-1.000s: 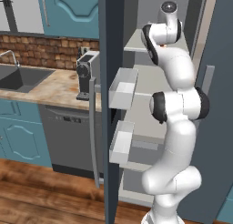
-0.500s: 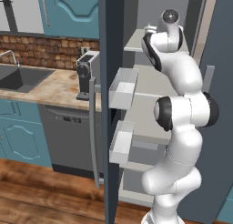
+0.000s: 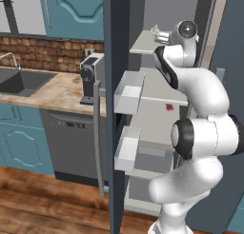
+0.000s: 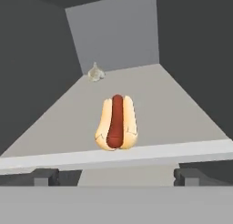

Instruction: Store the hot dog in the freezer for long-term storage. Close the freezer door after placing the cooked food.

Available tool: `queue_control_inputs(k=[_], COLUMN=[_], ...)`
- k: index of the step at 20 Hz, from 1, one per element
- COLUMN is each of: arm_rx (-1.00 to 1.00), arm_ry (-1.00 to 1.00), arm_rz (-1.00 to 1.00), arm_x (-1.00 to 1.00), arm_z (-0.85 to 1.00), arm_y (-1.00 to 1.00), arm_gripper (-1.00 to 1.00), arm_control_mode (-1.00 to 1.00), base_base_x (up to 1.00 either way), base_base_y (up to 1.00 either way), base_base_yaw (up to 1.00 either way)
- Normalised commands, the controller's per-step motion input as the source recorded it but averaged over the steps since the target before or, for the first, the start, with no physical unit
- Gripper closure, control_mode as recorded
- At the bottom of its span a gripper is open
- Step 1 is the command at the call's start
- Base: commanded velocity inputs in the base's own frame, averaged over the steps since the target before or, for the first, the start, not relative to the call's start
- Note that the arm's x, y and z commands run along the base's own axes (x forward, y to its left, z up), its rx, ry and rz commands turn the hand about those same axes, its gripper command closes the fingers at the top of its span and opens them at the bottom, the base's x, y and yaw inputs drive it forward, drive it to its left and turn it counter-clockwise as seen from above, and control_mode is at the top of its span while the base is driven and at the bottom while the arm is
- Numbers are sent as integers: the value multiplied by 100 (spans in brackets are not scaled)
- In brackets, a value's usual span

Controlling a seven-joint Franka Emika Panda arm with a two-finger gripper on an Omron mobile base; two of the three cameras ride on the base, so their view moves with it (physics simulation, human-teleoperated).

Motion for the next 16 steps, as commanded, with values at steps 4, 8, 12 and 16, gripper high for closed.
queue_control_inputs(k=[4,8,12,16], arm_rx=[0,0,0,0], arm_ry=[0,0,0,6], arm_rz=[6,6,5,3], arm_x=[-82,-99,-99,-95], arm_z=[33,30,31,23], arm_y=[7,7,15,20], arm_gripper=[-100,-100,-100,-100], arm_control_mode=[-100,-100,-100,-100], base_base_x=[0,0,0,0], base_base_y=[0,0,0,0], base_base_yaw=[0,0,0,0])
